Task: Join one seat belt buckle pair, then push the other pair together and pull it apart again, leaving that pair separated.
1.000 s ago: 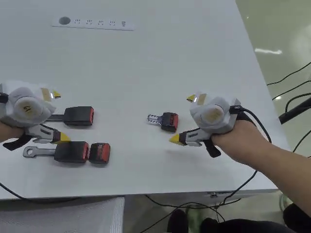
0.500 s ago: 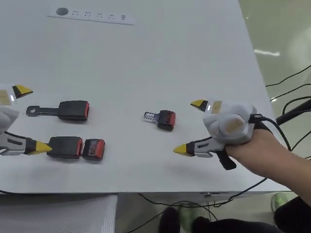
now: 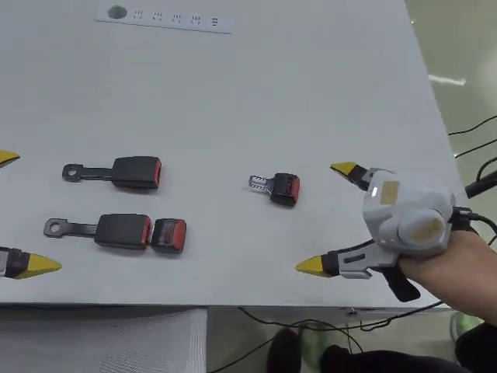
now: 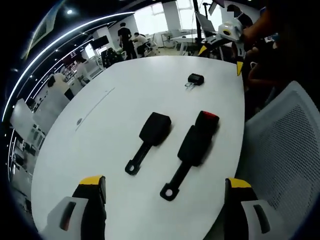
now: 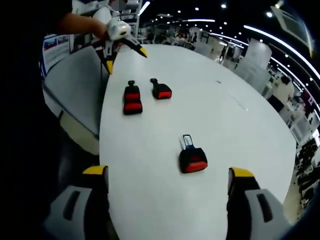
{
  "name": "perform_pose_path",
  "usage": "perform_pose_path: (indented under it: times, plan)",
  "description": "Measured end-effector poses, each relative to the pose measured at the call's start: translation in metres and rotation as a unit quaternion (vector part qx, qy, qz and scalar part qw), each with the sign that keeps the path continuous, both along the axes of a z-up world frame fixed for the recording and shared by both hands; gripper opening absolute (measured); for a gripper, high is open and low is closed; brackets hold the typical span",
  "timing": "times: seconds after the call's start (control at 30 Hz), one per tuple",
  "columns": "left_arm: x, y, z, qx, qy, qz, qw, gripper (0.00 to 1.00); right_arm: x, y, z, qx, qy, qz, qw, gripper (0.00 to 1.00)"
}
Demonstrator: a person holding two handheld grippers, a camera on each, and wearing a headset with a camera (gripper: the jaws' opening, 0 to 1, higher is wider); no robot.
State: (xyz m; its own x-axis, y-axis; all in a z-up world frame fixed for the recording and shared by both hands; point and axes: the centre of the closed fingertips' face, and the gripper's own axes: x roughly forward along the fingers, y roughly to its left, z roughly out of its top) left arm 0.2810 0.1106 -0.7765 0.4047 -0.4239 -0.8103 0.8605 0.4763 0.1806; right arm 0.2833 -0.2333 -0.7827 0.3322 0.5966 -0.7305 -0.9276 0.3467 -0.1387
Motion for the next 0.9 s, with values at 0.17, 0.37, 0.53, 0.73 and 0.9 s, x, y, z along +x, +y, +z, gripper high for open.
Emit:
perform_pose_path:
  times: [0.17, 0.37, 0.53, 0.73, 0.9]
  plan:
    - [-0.009, 0.004, -0.004, 0.001, 0.012, 0.002, 0.9999, 1.0, -0.004, 0.01, 0.0, 0.012, 0.012, -0.01, 0.9998, 1.0]
    - [-0.012, 0.004, -0.003, -0.006, 0.014, 0.008, 0.9999, 1.0, -0.007, 0.013, 0.001, 0.013, 0.018, -0.017, 0.9996, 1.0]
    - [-0.017, 0.004, -0.004, -0.007, 0.015, 0.007, 0.9998, 1.0, -0.004, 0.004, 0.003, -0.001, 0.014, -0.031, 0.9994, 1.0]
    - [-0.022, 0.006, -0.009, -0.003, 0.026, 0.01, 0.9996, 1.0, -0.005, -0.004, 0.003, -0.013, 0.012, -0.031, 0.9994, 1.0]
    - [-0.02, -0.001, -0.005, -0.004, 0.024, 0.006, 0.9997, 1.0, -0.003, 0.003, 0.008, 0.03, 0.017, -0.056, 0.9978, 1.0]
